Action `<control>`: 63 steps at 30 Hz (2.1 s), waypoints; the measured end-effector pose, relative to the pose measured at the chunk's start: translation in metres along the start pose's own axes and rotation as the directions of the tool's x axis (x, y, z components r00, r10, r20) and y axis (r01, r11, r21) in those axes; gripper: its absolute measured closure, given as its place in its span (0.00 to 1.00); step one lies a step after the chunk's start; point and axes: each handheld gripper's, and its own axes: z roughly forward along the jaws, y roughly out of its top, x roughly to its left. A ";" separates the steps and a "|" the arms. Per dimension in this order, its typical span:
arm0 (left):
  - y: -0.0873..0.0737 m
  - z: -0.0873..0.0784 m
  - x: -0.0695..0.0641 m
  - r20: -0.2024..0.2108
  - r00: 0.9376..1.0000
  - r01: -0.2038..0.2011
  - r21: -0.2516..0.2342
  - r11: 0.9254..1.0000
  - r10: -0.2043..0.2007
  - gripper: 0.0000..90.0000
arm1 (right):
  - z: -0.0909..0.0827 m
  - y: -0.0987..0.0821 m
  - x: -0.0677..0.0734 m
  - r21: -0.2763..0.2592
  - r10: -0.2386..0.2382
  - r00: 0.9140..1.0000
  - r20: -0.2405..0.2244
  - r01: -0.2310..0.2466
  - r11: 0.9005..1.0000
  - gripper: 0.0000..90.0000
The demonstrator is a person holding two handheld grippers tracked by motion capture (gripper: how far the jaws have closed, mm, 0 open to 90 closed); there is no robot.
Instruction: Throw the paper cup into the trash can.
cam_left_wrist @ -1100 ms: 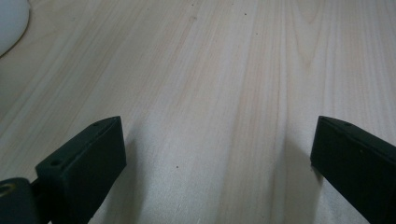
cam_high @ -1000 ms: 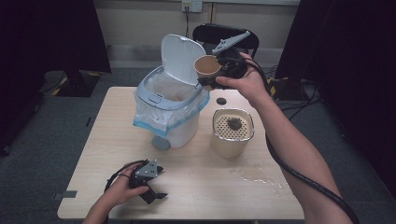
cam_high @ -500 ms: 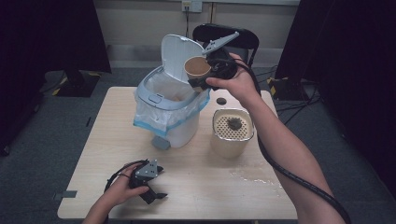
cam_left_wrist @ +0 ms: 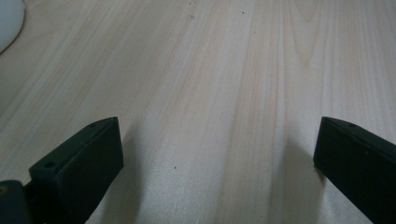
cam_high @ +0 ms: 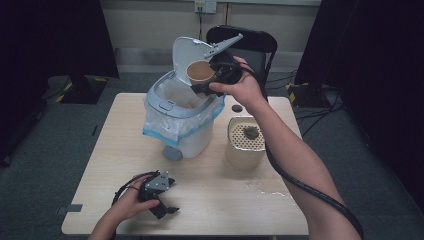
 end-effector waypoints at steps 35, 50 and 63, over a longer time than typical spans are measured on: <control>0.000 0.000 0.000 0.002 1.000 0.000 0.011 1.000 0.000 0.00 | 0.068 0.000 -0.006 0.023 0.043 0.998 -0.041 -0.042 0.999 0.31; 0.000 0.000 0.000 0.002 1.000 -0.001 0.012 1.000 0.001 0.00 | 0.082 -0.003 -0.007 0.038 0.053 0.998 -0.035 -0.051 0.998 0.26; 0.000 0.000 0.000 0.002 1.000 -0.001 0.012 1.000 0.001 0.00 | 0.057 -0.008 -0.007 0.030 0.090 0.995 -0.036 -0.089 0.996 0.17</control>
